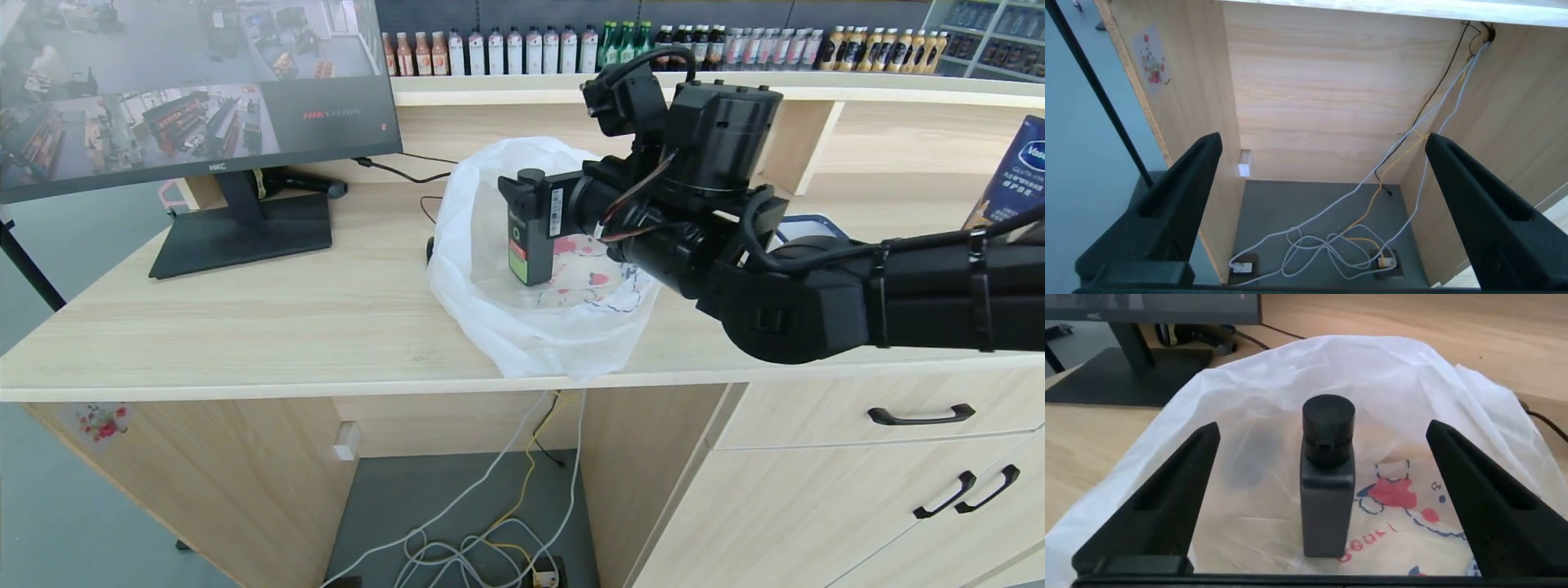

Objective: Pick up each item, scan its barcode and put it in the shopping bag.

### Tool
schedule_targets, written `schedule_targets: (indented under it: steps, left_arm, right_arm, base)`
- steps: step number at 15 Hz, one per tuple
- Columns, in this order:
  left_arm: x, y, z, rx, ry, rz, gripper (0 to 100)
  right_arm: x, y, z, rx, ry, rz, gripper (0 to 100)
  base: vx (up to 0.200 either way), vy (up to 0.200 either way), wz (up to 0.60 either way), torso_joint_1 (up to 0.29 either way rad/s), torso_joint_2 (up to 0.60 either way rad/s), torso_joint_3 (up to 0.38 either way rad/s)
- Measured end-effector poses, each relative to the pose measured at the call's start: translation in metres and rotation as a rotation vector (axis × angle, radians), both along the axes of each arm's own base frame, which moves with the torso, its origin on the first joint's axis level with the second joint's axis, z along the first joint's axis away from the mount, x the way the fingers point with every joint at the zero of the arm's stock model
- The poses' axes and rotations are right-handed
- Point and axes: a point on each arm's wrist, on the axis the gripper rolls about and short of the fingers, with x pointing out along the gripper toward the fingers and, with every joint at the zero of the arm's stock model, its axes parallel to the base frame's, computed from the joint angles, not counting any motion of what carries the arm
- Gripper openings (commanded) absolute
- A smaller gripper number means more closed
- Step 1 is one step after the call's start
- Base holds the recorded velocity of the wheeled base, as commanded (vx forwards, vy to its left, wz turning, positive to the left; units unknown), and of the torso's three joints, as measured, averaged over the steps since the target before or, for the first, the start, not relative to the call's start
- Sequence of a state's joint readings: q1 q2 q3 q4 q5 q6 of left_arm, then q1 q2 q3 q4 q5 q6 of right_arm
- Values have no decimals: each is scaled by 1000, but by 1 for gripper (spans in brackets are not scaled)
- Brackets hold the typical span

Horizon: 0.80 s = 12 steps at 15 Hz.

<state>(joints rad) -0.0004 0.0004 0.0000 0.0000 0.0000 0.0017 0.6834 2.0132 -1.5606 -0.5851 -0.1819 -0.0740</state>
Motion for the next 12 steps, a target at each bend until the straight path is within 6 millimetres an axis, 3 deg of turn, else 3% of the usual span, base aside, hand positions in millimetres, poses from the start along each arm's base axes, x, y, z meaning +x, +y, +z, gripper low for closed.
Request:
schedule_targets:
  steps: [4, 12]
  left_arm:
    - [0, 0, 0, 0, 0, 0, 100]
    - [0, 0, 0, 0, 0, 0, 100]
  right_arm:
    - [-31, -20, -1, 28, -36, 3, 100]
    - [-104, -70, -44, 169, -214, 29, 100]
  base:
    - [0, 0, 0, 0, 0, 0]
    - [0, 0, 0, 0, 0, 0]
